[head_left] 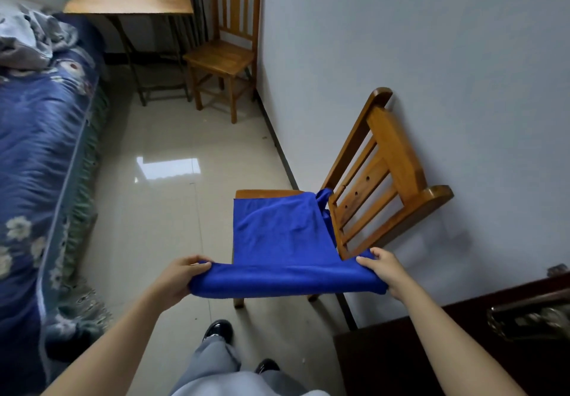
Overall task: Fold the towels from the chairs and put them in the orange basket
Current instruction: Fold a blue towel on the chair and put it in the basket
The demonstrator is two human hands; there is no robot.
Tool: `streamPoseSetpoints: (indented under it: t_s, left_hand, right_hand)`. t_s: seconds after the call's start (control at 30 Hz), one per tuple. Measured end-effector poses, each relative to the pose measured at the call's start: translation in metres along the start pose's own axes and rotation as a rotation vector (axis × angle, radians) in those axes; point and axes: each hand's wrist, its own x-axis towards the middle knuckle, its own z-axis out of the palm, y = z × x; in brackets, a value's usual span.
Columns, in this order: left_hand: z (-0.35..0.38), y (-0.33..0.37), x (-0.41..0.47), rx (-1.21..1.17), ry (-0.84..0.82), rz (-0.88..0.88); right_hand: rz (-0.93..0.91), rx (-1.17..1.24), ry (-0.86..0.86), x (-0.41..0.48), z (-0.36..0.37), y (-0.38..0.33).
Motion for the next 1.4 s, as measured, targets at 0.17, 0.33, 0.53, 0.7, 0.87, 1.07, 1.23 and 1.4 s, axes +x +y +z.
streamPoseSetpoints:
  t_s: [0.17, 0.33, 0.53, 0.7, 0.87, 1.07, 1.23, 1.4]
  left_hand:
    - [-0.010, -0.013, 0.005, 0.031, -0.067, -0.189]
    - [-0.004, -0.021, 0.005, 0.074, -0.085, -0.316]
    - [0.015, -0.005, 0.022, -0.003, 0.104, -0.066]
    - [0.019, 0.008, 0.040, -0.071, 0.180, 0.014]
    - [0.016, 0.018, 0.068, 0.010, 0.273, 0.007]
    - [0.012, 0.041, 0.121, 0.097, 0.242, -0.016]
    - [0.009, 0.062, 0.166, 0.111, 0.226, -0.069]
    - [0.003, 0.078, 0.220, 0.094, 0.252, -0.071]
  right_hand:
    - [0.162, -0.162, -0.224, 0.003, -0.006, 0.012]
    - [0.184, -0.260, -0.316, 0.007, -0.008, 0.014]
    - [-0.003, 0.056, -0.096, 0.027, -0.001, -0.003]
    - [-0.024, 0.179, 0.017, 0.048, 0.007, -0.017]
    - [0.027, 0.226, 0.115, 0.079, 0.017, -0.030]
    - [0.104, 0.243, 0.261, 0.131, 0.033, -0.061]
    - [0.166, 0.204, 0.408, 0.172, 0.045, -0.079]
    - [0.152, 0.174, 0.486, 0.223, 0.073, -0.085]
